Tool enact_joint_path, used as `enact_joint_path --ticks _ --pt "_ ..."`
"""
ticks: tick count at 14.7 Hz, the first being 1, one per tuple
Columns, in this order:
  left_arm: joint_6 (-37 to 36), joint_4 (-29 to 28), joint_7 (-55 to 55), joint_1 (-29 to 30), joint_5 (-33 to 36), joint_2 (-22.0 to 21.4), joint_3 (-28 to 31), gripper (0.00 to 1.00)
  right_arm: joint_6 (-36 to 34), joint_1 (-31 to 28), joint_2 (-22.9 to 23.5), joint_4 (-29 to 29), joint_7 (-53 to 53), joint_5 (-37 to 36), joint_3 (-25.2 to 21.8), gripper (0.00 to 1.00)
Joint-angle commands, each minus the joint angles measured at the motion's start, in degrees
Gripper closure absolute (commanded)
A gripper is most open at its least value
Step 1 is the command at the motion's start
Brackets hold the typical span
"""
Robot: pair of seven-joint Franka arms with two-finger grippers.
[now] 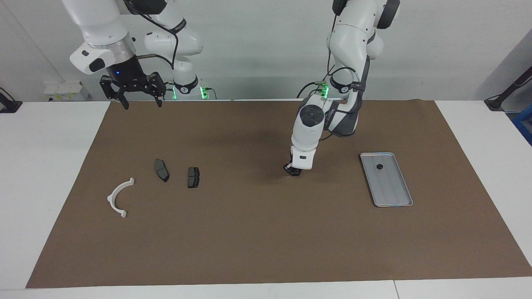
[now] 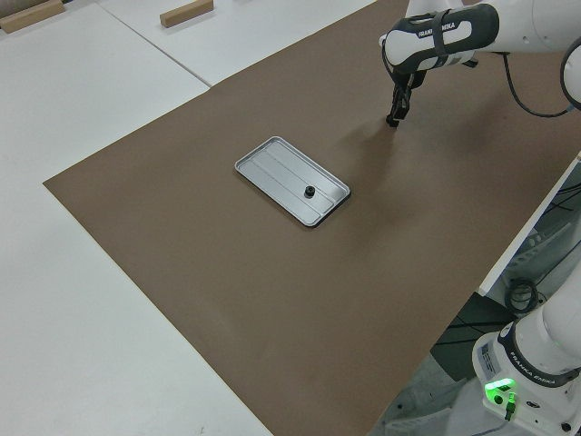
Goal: Place bearing gear from tray to pile
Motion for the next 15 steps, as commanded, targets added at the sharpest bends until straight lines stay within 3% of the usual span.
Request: enact_joint_path --ticks 1,5,10,13,15 --pt "0.64 -3.54 -1.64 -1.05 0.77 -2.75 0.98 0.00 0.15 -0.16 -0.85 -0.64 -2.29 0.45 -0.08 0.00" --pt "-1.28 -4.15 1.33 1.23 0.77 -6.51 1.07 0.00 0.24 0.01 -1.03 -0.90 -2.38 0.36 -0.08 0.00" --pt "-9.99 -7.84 24.16 10.27 0.77 -13.56 0.98 0.00 0.76 0.19 -2.17 -3.79 0.42 0.45 2.19 0.00" --pt "-9.65 -9.60 40.05 17.12 0.77 -14.27 0.98 0.00 4.09 0.19 -1.73 -6.16 14.71 0.54 7.81 0.00" --pt "-8.86 -9.60 51.04 22.48 0.77 -14.18 0.89 0.00 6.64 4.12 -0.51 -7.66 21.93 0.54 9.41 0.00"
